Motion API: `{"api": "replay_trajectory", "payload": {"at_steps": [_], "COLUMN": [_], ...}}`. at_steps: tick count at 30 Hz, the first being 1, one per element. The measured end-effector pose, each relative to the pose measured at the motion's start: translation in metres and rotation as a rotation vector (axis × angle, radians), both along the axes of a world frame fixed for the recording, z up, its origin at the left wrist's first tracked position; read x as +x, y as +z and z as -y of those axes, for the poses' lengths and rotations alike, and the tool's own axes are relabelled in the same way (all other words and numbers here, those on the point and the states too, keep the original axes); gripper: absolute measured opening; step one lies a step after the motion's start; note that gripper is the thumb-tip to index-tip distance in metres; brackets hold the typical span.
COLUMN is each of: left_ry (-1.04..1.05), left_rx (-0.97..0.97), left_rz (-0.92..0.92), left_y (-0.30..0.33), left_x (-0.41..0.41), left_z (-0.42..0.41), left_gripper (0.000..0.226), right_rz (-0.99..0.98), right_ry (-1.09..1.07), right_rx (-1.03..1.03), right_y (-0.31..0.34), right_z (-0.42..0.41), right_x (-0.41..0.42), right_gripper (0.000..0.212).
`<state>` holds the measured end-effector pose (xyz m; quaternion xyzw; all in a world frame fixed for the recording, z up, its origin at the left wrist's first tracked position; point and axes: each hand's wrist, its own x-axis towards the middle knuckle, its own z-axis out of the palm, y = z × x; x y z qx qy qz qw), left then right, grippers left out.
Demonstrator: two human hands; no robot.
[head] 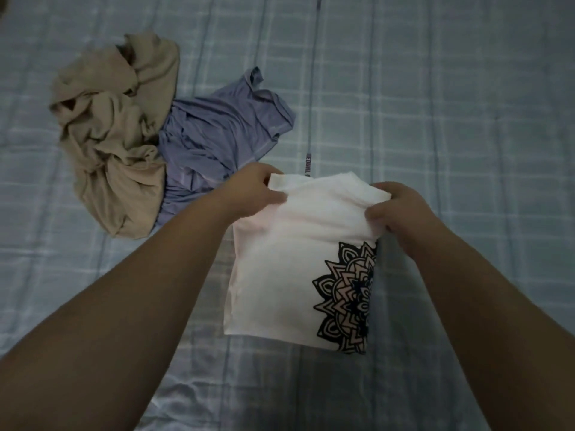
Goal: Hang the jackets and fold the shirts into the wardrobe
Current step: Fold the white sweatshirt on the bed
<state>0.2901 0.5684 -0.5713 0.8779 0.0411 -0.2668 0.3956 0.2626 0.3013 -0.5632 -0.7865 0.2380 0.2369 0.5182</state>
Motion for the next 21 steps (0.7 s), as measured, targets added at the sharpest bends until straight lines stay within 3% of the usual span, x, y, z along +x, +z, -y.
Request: {"api": "replay_trajectory", "payload": {"at_steps": [3,8,11,13,15,21], "left_ry": [-0.026,-0.162,-0.302,-0.333,-0.32,-0.12], "left_rx": [-0.009,-0.08,0.001,0.063,0.111,0.083], "left_rz": [0.029,0.224,0.378,0.424,0.464,0.53], "left_y": [0.026,0.054,0.037,0.025,0.017,0.018], "left_x": [-0.032,-0.115,-0.17,-0.2,-0.22,-0.219], "left_z": [-0.013,-0.032,-0.047,-0.054,-0.056,-0.047], "left_gripper": [0.035,0.03,0.04,0.042,0.044,0.05], "right_rz": [0.167,0.444,0.716,0.748,0.729,0.665], "right_ry": [0.112,0.296,0.548,0.729,0.823,0.858], "right_rx": [0.03,-0.117,-0.267,-0.329,-0.376,-0.466], "right_y": [0.023,0.054,0.042,0.027,0.012,-0.012], "right_z": [0.006,0.002,-0.002,-0.002,-0.005,-0.014], "right_x": [-0.037,-0.12,-0.167,-0.189,-0.203,-0.221], "right_gripper": [0.048,0.033,0.051,0.064,0.06,0.047]}}
